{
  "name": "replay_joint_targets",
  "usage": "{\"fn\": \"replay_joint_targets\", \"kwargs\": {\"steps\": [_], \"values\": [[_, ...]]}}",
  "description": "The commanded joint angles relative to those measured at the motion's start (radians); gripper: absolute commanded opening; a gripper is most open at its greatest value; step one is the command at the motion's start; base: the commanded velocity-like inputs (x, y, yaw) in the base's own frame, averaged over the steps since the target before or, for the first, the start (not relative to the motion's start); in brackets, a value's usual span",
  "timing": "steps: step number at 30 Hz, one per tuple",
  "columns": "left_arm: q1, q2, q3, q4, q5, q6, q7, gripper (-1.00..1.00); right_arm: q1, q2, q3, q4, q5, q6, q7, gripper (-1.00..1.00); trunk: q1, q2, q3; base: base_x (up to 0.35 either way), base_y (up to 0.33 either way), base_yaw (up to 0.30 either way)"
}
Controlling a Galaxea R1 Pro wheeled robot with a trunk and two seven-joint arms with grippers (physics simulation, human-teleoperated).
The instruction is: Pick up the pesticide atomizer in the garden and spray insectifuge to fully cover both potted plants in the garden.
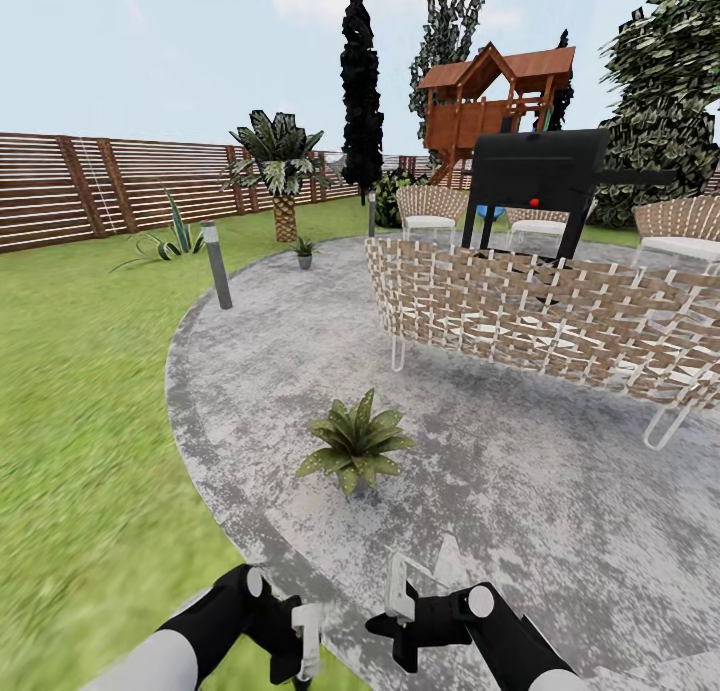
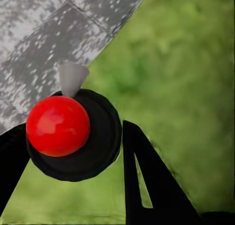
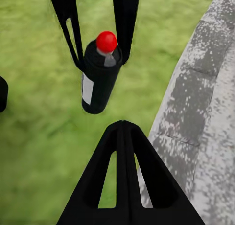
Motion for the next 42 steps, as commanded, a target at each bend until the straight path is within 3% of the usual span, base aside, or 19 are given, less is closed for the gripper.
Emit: {"fn": "replay_joint_targets", "kwargs": {"steps": [1,7,8,10,12,14,15,16,17,19,21,24,25,27,28,30,31,36,42], "values": [[0.000,0.014,0.000,-0.002,-0.002,0.000,-0.003,-1.00,0.000,0.000,-0.001,-0.001,0.006,-0.004,0.001,-1.00,0.000,0.000,-0.001,0.000,0.000,0.000],[0.003,0.103,-0.002,0.015,-0.004,-0.004,-0.001,-1.00,0.000,-0.003,-0.001,0.003,0.008,-0.004,0.001,-1.00,0.000,0.000,-0.001,0.000,0.000,0.000],[0.003,0.127,-0.002,0.024,-0.005,-0.006,-0.001,-1.00,0.000,-0.005,-0.001,0.003,0.008,-0.004,0.001,1.00,0.000,0.000,-0.001,0.000,0.000,0.000],[0.003,0.180,-0.001,0.034,-0.006,-0.009,0.003,-1.00,0.000,-0.007,-0.002,0.004,0.008,-0.003,-0.001,1.00,0.000,0.000,-0.001,0.000,0.000,0.000],[0.003,0.211,0.004,0.041,0.000,-0.010,0.020,-1.00,0.001,-0.012,-0.007,0.010,0.007,-0.003,-0.005,1.00,0.000,0.000,-0.001,0.000,0.000,0.000],[0.003,0.230,0.022,0.077,0.030,-0.011,0.096,-1.00,0.001,-0.036,-0.012,0.019,0.003,-0.003,-0.038,1.00,0.000,0.000,-0.001,0.000,0.000,0.000],[0.003,0.229,0.035,0.103,0.064,-0.012,0.156,-1.00,0.002,-0.046,-0.013,0.021,0.001,-0.002,-0.086,1.00,0.000,0.000,-0.001,0.000,0.000,0.000],[0.003,0.223,0.045,0.144,0.130,-0.014,0.245,-1.00,0.003,-0.061,-0.021,0.038,-0.002,-0.001,-0.175,1.00,0.000,0.000,-0.001,0.000,0.000,0.000],[0.003,0.220,0.047,0.162,0.169,-0.019,0.286,-1.00,0.003,-0.068,-0.033,0.058,-0.007,-0.001,-0.218,1.00,0.000,0.000,-0.001,0.000,0.000,0.000],[0.003,0.214,0.056,0.203,0.312,-0.087,0.371,-1.00,0.004,-0.077,-0.115,0.130,-0.037,-0.001,-0.322,1.00,0.000,0.000,-0.001,0.000,0.000,0.000],[0.005,0.213,0.060,0.250,0.493,-0.152,0.439,-1.00,0.005,-0.086,-0.238,0.163,-0.056,-0.001,-0.434,1.00,0.000,0.000,-0.001,0.000,0.000,0.000],[0.023,0.210,0.061,0.322,0.772,-0.187,0.561,-1.00,0.007,-0.109,-0.392,0.235,-0.063,-0.002,-0.631,1.00,0.000,0.000,-0.001,0.000,0.000,0.000],[0.049,0.210,0.061,0.331,0.869,-0.223,0.597,-1.00,0.010,-0.111,-0.435,0.302,-0.064,-0.007,-0.746,1.00,0.000,0.000,-0.001,0.000,0.000,0.000],[0.096,0.209,0.060,0.337,0.980,-0.311,0.637,-1.00,0.011,-0.106,-0.458,0.394,-0.067,-0.056,-0.949,1.00,0.000,0.000,-0.001,0.000,0.000,0.000],[0.118,0.207,0.060,0.339,1.031,-0.349,0.685,-1.00,0.013,-0.104,-0.465,0.430,-0.070,-0.144,-1.065,1.00,0.000,0.000,-0.001,0.000,0.000,0.000],[0.132,0.207,0.061,0.341,1.053,-0.367,0.778,-1.00,0.015,-0.102,-0.468,0.457,-0.102,-0.227,-1.114,1.00,0.000,0.000,-0.001,0.000,0.000,0.000],[0.141,0.192,0.061,0.342,1.062,-0.377,0.910,-1.00,0.017,-0.110,-0.468,0.466,-0.193,-0.257,-1.129,1.00,0.000,0.000,-0.001,0.000,0.000,0.000],[0.142,0.167,0.061,0.348,1.061,-0.378,0.928,-1.00,0.028,-0.108,-0.466,0.518,-0.203,-0.255,-1.128,1.00,0.000,0.000,-0.001,0.000,0.000,0.000],[0.142,0.166,0.061,0.349,1.061,-0.378,0.929,-1.00,0.163,-0.108,-0.466,0.528,-0.203,-0.255,-1.127,1.00,0.000,0.000,-0.001,0.000,0.000,0.000]]}}
